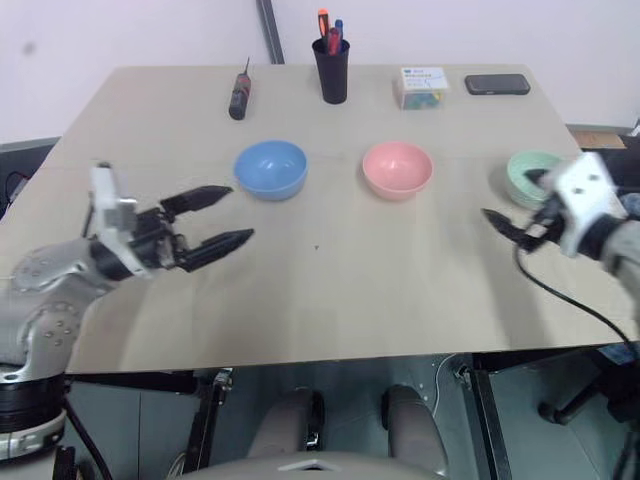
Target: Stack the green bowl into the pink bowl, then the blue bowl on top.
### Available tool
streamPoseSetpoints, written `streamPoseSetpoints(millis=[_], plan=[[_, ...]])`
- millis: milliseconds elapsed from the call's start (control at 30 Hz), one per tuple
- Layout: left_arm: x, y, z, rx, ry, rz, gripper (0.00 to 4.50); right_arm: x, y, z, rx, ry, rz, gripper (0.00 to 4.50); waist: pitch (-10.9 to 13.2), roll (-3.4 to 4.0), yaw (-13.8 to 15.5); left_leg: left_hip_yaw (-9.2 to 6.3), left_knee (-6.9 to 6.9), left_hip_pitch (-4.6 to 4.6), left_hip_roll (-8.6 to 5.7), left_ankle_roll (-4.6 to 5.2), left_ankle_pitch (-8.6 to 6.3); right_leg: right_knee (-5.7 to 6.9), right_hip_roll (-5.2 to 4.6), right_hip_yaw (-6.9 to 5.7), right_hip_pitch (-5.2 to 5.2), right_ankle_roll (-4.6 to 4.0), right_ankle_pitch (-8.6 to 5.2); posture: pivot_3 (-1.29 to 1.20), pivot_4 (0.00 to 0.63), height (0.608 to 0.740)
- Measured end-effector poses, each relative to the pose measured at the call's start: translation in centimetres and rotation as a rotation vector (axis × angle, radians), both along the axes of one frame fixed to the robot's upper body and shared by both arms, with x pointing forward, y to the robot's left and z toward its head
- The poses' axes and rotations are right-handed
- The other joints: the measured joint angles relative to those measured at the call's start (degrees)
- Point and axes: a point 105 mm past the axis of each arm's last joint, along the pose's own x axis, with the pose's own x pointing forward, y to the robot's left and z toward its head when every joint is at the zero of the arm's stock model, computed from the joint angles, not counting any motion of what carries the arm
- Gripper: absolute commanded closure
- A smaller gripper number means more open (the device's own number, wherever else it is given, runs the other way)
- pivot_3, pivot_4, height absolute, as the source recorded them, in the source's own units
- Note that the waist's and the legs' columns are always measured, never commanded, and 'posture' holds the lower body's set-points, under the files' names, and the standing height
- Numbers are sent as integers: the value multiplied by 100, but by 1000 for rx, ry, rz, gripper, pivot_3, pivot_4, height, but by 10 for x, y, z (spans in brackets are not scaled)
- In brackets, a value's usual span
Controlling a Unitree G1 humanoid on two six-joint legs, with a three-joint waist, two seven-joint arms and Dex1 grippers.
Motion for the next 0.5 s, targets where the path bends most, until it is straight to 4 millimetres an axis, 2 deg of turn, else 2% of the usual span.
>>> streamPoseSetpoints(millis=[133,200,367,500], plan=[[0,-5,-4,-15,-2,4,8,30,36,-13,-46,16,71,1,0,0,-14,-1,-1,-14,0,0,0,2,-1,-1,-13,-1,1,0,150,740],[-1,-7,-5,-19,-1,6,8,39,52,-22,-87,25,122,1,1,-1,-1,-3,-2,-17,-1,0,0,-3,-4,-4,-13,-1,1,0,150,740],[-4,-9,-6,-22,-4,27,8,61,74,-37,-160,29,197,1,2,-1,-9,-2,-2,-18,-4,2,-1,-4,-10,-6,-14,-1,2,0,150,740],[-10,-9,-6,-14,-16,40,0,82,83,-32,-203,6,219,1144,2,0,-32,-5,-2,-13,-3,1,-1,6,-9,-8,-14,-3,1,0,150,740]])
